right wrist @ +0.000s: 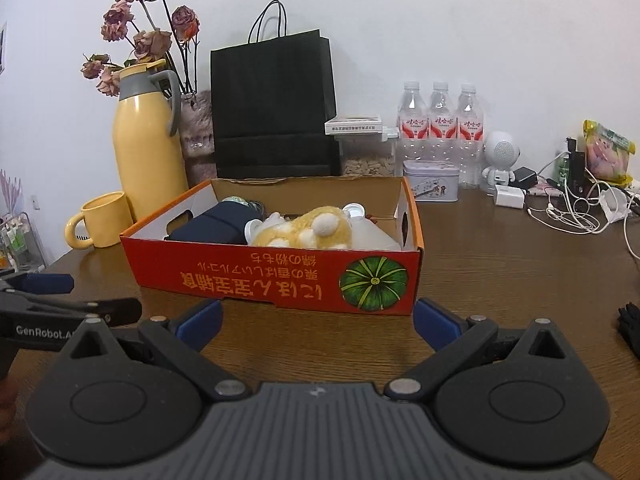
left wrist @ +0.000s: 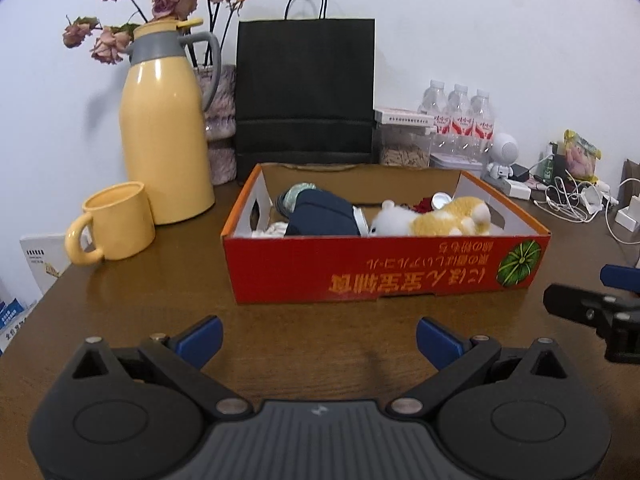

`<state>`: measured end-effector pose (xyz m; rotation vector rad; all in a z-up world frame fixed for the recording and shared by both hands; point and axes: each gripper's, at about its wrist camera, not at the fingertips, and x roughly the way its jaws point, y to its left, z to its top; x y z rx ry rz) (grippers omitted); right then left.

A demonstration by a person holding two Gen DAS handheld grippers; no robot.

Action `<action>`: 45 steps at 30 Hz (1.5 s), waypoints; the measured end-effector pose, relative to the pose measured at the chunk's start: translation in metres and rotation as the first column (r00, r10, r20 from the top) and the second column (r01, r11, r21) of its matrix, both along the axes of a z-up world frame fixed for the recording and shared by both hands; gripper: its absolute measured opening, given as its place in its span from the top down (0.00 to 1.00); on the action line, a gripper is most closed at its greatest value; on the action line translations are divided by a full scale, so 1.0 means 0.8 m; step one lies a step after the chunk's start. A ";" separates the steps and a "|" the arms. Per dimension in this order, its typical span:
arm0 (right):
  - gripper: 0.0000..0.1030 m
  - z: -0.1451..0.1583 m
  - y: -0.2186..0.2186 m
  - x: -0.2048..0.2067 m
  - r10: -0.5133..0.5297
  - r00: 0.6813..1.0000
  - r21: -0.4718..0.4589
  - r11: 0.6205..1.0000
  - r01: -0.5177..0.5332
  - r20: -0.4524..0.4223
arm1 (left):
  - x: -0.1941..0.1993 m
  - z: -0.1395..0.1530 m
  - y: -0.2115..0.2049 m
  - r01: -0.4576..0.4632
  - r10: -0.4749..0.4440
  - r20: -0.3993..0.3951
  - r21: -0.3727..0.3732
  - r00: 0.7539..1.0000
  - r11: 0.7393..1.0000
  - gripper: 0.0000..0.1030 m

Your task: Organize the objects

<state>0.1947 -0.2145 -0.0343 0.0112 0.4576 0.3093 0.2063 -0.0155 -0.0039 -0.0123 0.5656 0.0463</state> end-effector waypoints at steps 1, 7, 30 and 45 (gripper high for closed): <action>0.00 0.000 0.000 -0.001 0.001 1.000 0.002 1.000 -0.001 0.002 | 0.000 -0.001 0.001 0.000 0.000 -0.005 -0.005 1.000 1.000 0.00; 0.00 0.001 0.002 -0.008 0.009 1.000 -0.002 1.000 -0.009 0.017 | -0.009 0.001 0.002 0.010 -0.010 0.002 -0.011 1.000 1.000 0.00; 0.00 0.001 0.004 -0.009 0.020 1.000 -0.009 1.000 -0.019 0.018 | -0.009 -0.002 -0.003 0.014 -0.014 -0.004 0.005 1.000 1.000 0.00; 0.00 0.000 0.005 -0.009 0.022 1.000 -0.012 1.000 -0.022 0.017 | -0.009 -0.005 -0.002 0.013 -0.013 -0.012 0.005 1.000 1.000 0.00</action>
